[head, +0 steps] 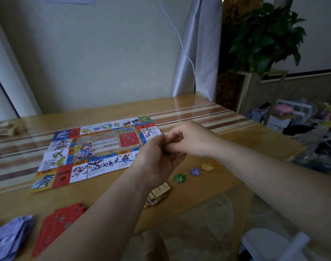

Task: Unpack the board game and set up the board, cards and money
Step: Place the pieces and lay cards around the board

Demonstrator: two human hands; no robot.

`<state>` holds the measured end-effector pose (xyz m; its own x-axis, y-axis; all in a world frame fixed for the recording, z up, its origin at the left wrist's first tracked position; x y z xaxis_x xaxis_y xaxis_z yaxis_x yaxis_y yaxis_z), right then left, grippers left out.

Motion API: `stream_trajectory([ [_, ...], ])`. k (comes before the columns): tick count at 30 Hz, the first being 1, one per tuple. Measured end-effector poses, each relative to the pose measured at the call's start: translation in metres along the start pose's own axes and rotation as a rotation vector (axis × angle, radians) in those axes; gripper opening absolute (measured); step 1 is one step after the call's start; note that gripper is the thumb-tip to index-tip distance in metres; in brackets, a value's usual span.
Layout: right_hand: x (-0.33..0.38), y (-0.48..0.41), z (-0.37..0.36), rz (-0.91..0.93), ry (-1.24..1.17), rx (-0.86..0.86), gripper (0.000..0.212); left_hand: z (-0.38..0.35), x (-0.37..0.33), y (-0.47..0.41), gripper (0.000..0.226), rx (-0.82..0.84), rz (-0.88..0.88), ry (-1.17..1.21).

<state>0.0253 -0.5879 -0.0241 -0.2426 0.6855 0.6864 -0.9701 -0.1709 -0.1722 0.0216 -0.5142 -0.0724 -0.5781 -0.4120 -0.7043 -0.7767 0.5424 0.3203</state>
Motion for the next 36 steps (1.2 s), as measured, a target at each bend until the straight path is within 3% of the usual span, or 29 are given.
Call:
stream_trajectory([
  [4,0.002,-0.001,0.006,0.012,-0.051,-0.024,0.02,-0.002,-0.004,-0.002,0.033,0.004,-0.026,-0.07],
  [6,-0.005,0.004,0.009,-0.01,-0.058,-0.056,0.02,0.009,-0.008,0.0,0.027,-0.067,-0.065,-0.226],
  [7,-0.011,0.007,0.008,-0.029,-0.044,-0.048,0.019,0.017,-0.013,0.001,0.024,-0.122,-0.113,-0.399],
  [9,-0.025,0.015,-0.001,-0.08,-0.013,0.026,0.017,0.027,-0.026,0.007,0.018,-0.225,-0.273,-0.98],
  [11,-0.038,0.022,-0.015,-0.133,0.014,0.111,0.017,0.03,-0.027,0.01,0.016,-0.212,-0.374,-1.496],
  [15,-0.051,0.025,-0.029,-0.156,0.047,0.138,0.014,0.039,-0.007,0.012,0.029,-0.035,-0.186,-1.926],
  [20,-0.053,0.025,-0.034,-0.126,0.111,0.137,0.006,0.043,0.002,0.017,0.051,0.021,-0.082,-2.073],
  [25,-0.059,0.025,-0.035,-0.107,0.21,0.115,0.014,0.042,0.003,0.017,0.047,0.053,-0.118,-2.073],
  [32,-0.063,0.027,-0.036,-0.049,0.27,0.031,0.003,0.047,0.001,0.019,0.037,0.084,-0.155,-2.036],
  [36,-0.06,0.03,-0.036,-0.014,0.321,0.024,0.008,0.05,0.001,0.019,0.035,0.091,-0.179,-2.015],
])
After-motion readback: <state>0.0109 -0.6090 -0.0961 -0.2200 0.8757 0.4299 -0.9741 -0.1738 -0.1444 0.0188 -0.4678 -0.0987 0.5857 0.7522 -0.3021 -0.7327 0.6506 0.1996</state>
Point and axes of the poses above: each hand's wrist, its own y-axis away from the middle knuckle, its own z-axis out of the back of the hand, x = y × z, the point moved 7 cm from there along -y, towards the middle knuckle, and after that the axes turned 6 degrees about z, right-handed, at the moved point
